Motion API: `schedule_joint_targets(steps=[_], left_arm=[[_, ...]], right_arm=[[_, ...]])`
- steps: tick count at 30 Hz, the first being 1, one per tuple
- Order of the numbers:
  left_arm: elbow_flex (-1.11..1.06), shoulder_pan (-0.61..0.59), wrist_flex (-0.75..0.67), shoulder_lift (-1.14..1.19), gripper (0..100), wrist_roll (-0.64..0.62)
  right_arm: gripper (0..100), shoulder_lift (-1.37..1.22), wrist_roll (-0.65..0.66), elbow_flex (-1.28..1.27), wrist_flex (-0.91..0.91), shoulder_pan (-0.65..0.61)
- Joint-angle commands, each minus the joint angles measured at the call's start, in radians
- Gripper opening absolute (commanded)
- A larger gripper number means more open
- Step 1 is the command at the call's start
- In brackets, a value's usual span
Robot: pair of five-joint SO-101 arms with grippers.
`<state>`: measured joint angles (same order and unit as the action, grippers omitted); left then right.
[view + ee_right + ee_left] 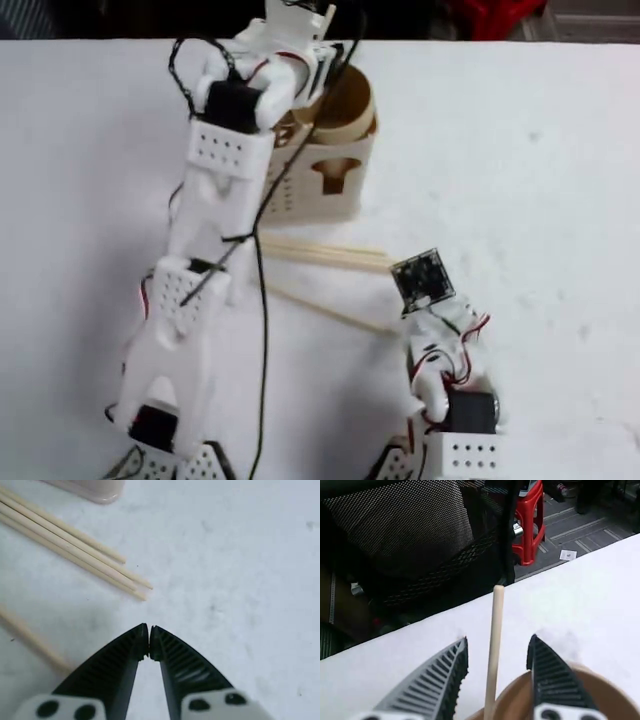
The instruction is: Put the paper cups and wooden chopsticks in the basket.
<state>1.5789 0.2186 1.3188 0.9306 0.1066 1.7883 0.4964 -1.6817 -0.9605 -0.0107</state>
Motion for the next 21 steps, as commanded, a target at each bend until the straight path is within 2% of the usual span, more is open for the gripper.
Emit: schedule_joint_targets(steps=[1, 7, 13, 21], left_arm=[[0.046, -0.010, -0.023, 0.010, 17, -0.009], [0.048, -0.044, -0.043, 0.012, 7, -0.012], [0.084, -0.081, -0.025, 0.002, 7, -0.011], [0.092, -0.091, 0.106, -0.136, 7, -0.012]], right_arm=[[1.9, 0.012, 0.008, -0.009, -0.001, 0.008], [1.9, 0.012, 0.008, -0.009, -0.001, 0.008], [1.9, 0.012, 0.008, -0.009, -0.001, 0.008], [1.9, 0.012, 0.008, -0.009, 0.001, 0.008]])
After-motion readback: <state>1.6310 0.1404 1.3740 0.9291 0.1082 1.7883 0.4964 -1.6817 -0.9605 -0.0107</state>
